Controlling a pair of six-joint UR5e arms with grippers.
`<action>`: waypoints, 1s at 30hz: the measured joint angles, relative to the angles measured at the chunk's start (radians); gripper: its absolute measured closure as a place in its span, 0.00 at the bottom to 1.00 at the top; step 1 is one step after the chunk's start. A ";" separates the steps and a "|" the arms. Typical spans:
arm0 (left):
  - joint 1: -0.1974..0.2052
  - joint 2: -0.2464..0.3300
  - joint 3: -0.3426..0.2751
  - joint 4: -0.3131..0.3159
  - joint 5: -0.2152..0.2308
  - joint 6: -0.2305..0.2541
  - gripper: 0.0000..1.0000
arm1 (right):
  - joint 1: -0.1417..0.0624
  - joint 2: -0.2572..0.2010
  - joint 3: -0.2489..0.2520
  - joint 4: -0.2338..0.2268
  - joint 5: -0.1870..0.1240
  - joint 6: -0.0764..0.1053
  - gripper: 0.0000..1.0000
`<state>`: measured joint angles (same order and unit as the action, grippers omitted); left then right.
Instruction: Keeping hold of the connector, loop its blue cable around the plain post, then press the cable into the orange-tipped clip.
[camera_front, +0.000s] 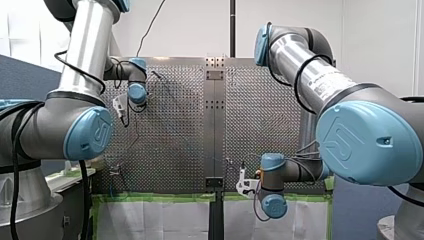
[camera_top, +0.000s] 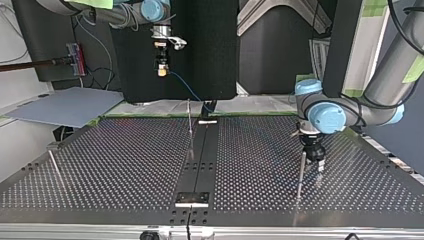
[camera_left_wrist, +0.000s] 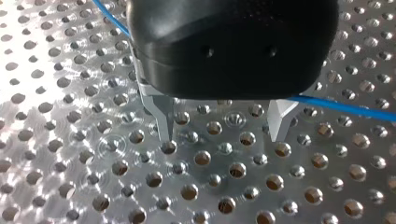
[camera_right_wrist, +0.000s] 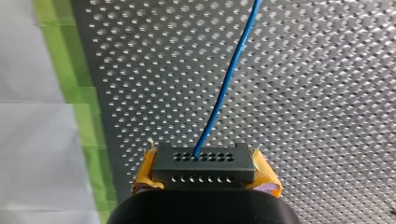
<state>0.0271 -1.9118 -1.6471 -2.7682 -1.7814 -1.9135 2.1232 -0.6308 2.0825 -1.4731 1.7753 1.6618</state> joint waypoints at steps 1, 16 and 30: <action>0.001 0.000 0.000 -0.006 -0.004 -0.006 0.00 | -0.002 -0.009 0.001 0.002 0.000 0.001 1.00; 0.017 0.001 0.000 -0.029 0.097 -0.150 0.00 | -0.009 -0.059 0.005 0.012 -0.001 -0.003 1.00; 0.069 0.005 -0.001 -0.012 0.133 -0.289 0.00 | -0.007 -0.059 0.005 0.010 -0.005 -0.005 1.00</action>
<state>0.0959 -1.9071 -1.6481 -2.7806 -1.6482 -2.2020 2.1161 -0.6898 2.0872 -1.4633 1.7708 1.6570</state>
